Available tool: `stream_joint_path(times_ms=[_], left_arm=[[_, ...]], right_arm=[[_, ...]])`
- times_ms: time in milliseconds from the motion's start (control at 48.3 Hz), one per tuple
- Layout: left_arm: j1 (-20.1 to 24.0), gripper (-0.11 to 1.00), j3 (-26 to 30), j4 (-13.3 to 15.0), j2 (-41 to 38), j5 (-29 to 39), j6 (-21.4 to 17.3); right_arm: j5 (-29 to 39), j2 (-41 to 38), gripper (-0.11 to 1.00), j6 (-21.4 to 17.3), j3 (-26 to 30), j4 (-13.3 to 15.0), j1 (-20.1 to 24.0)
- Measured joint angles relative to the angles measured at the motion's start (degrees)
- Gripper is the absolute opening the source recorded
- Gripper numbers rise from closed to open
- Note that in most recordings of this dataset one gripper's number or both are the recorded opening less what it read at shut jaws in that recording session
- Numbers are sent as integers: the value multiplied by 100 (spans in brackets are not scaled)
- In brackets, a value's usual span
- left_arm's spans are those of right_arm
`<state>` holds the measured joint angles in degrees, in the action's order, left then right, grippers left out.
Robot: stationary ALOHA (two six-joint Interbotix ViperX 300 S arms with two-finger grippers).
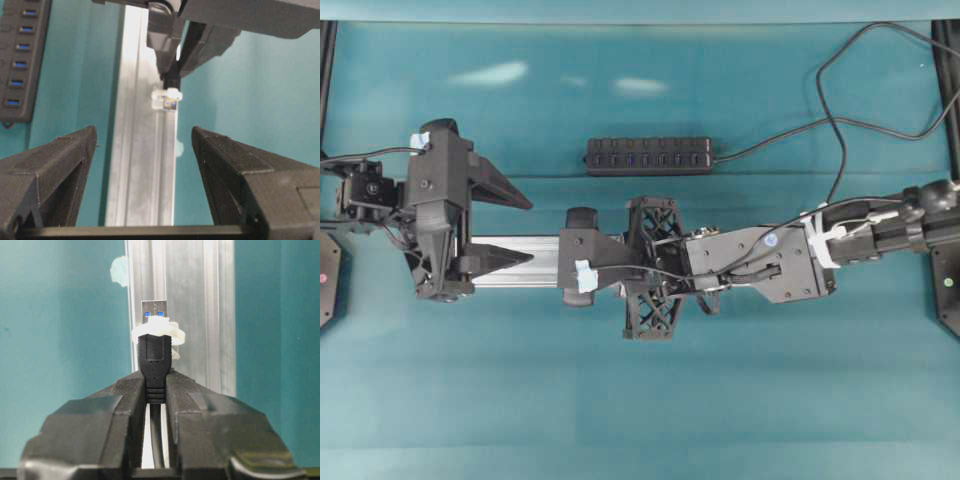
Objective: Pass the USB cable through three rings with both arms.
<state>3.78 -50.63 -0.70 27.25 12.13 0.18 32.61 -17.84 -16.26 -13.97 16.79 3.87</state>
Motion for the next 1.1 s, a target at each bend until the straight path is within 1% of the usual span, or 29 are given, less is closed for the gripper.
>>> stream_joint_path(times_ms=[248, 435, 601, 704, 1098], left_arm=[[0, 80, 0, 0, -18, -9, 0], [-26, 80, -53, -9, -325, -79, 9], [-79, 80, -62, -9, -773, -492, 18], [-114, 80, -62, -9, -1063, -817, 18], [-211, 80, -35, 0, -1916, -1503, 18]], right_arm=[[-26, -18, -7, 0, 35, -26, 0], [-97, -26, -7, -53, 35, -35, -9], [-176, -26, -7, -264, 26, -44, -35], [-202, -26, -7, -325, 26, -53, -44], [-229, -26, -7, -334, 26, -141, -53]])
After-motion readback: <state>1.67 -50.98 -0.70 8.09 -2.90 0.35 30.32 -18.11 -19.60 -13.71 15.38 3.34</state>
